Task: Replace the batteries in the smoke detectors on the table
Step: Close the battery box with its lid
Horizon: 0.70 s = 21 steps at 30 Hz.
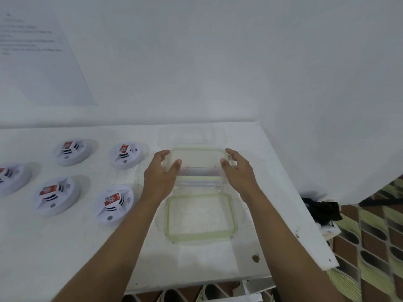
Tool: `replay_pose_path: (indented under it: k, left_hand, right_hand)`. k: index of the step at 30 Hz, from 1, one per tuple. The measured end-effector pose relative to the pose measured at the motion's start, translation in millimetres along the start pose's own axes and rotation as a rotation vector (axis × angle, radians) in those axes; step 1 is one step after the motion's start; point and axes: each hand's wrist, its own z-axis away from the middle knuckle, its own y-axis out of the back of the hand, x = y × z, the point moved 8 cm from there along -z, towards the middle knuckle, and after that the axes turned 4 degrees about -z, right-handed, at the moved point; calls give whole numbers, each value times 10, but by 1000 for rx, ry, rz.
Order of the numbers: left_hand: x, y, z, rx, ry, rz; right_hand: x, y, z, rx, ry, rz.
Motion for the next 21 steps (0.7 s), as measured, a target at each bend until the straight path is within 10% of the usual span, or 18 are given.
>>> replay_pose_path:
  k: [16, 21]
  left_hand:
    - [-112, -192, 95, -194, 21, 22]
    - [-106, -298, -5, -339, 41, 138]
  right_hand:
    - [127, -193, 2, -55, 13, 69]
    - [166, 47, 18, 180, -73, -136]
